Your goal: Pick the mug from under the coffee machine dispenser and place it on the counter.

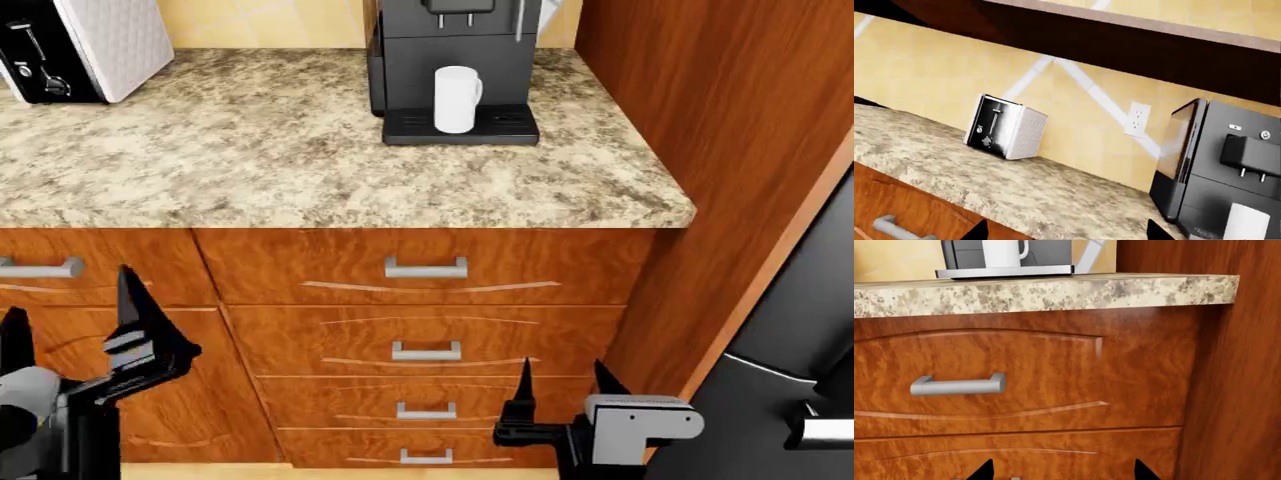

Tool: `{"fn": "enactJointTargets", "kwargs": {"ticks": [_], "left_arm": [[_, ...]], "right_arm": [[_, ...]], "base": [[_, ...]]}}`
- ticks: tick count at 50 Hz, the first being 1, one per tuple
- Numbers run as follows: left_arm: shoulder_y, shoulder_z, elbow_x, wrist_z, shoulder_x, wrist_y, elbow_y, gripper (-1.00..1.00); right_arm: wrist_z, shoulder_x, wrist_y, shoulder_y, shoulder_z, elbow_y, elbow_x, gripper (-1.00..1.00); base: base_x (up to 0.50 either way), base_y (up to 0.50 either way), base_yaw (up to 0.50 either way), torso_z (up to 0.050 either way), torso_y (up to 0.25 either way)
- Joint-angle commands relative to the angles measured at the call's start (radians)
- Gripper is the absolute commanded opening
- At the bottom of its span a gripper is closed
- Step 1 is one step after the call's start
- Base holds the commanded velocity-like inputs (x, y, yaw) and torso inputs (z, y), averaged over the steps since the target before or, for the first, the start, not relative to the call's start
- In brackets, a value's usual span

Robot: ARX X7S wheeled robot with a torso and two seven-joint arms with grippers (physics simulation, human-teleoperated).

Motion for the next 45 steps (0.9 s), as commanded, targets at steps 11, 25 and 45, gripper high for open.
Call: {"fn": "enactJointTargets", "kwargs": {"ticks": [11,25,45], "left_arm": [[0.572,-0.354,-0.451,-0.454,-0.426,0.833,0.421,1.00],[0.606,-0.312,-0.404,-0.495,-0.467,0.924,0.406,1.00],[0.629,-0.323,-0.395,-0.518,-0.487,0.950,0.412,1.00]], "right_arm": [[0.037,0.017,0.003,0.001,-0.006,-0.033,0.078,1.00],[0.130,0.060,0.298,0.006,-0.034,-0.385,0.089,1.00],[1.162,0.228,1.527,0.969,0.156,-0.707,1.369,1.00]], "base": [[0.00,0.00,0.00,0.000,0.000],[0.00,0.00,0.00,0.000,0.000],[0.00,0.00,0.00,0.000,0.000]]}}
